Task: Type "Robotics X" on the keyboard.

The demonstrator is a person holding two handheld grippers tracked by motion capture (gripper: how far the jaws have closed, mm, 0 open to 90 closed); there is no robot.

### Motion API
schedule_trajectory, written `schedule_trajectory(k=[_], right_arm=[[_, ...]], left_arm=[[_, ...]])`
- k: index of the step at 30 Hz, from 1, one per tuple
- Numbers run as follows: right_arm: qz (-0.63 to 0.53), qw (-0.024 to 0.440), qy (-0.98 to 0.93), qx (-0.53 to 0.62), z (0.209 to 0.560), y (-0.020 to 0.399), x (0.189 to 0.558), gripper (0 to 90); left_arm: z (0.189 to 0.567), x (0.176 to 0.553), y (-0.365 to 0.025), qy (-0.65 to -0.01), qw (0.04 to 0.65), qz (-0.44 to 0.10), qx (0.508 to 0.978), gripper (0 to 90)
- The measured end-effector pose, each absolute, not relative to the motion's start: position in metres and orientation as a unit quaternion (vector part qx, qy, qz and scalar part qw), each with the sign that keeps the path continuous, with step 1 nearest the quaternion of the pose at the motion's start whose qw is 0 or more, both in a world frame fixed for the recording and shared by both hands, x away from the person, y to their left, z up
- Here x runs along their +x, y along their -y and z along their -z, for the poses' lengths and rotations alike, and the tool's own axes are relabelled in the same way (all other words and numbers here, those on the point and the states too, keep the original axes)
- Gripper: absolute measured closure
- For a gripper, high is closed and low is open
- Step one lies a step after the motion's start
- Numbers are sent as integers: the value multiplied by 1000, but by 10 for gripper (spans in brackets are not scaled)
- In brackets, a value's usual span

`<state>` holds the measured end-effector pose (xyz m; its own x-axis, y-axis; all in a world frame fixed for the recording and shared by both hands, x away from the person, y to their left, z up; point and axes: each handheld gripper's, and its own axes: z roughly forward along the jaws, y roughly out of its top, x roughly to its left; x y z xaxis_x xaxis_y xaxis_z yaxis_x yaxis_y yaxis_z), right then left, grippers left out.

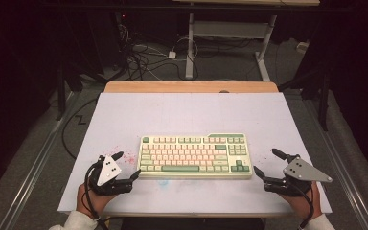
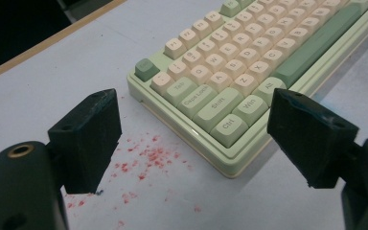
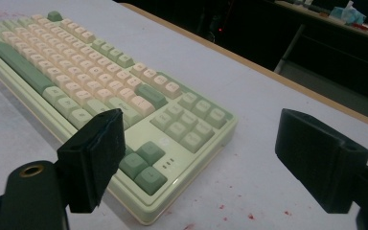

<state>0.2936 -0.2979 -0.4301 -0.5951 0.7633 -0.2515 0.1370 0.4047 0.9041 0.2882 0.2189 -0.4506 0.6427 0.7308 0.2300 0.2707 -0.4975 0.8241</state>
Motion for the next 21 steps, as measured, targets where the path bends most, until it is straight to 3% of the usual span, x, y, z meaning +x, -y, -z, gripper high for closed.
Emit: schedule_trajectory(k=[10,13,14,16,20,21], right_arm=[[-466,340,-764,288,426,294,298,198],[-465,337,-768,284,427,292,299,239],[-465,330,-773,278,427,292,299,285],[-465,314,-783,269,429,293,300,490],[-453,301,-794,273,428,293,301,662],[-453,301,-794,273,428,293,301,662]], left_arm=[[452,285,-219,-303,391,-289,820,186],[451,286,-220,-300,389,-289,821,187],[451,286,-220,-300,389,-290,821,187],[451,287,-219,-302,387,-289,822,187],[452,287,-218,-301,385,-288,824,187],[451,287,-218,-301,384,-289,824,187]])
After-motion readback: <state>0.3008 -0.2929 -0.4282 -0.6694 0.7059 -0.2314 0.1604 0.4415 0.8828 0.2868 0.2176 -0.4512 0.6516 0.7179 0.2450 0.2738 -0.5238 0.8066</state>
